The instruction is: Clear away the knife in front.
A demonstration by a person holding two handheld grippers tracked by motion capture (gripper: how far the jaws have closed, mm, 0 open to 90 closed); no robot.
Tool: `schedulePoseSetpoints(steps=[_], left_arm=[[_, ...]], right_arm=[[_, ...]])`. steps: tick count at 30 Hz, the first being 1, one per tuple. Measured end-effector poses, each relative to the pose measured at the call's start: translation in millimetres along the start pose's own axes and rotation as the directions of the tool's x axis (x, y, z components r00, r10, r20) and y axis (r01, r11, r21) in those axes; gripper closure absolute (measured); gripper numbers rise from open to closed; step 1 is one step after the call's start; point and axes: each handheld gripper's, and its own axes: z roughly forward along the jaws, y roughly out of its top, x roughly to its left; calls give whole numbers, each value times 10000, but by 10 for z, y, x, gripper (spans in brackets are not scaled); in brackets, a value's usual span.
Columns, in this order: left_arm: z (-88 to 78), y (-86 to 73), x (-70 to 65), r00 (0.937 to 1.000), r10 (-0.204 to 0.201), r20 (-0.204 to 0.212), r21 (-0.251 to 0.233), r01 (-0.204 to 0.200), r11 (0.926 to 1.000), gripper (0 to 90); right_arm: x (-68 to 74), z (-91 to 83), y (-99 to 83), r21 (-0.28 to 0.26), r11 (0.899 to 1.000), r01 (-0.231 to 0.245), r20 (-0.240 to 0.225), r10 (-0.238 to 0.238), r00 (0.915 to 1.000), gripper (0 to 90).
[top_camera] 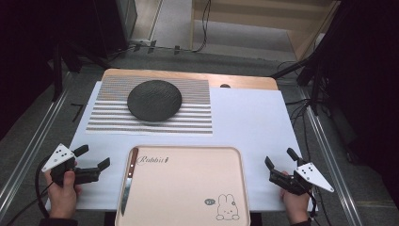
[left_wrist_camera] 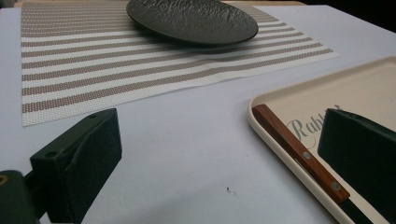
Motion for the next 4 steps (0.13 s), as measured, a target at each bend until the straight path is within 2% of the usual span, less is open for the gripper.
schedulePoseSetpoints(steps=[4], left_arm=[[15, -2, -1, 10000, -30, -4, 68, 30, 10000, 0]], right_arm=[[-1, 0, 0, -7, 10000, 11, 7, -11, 10000, 102]])
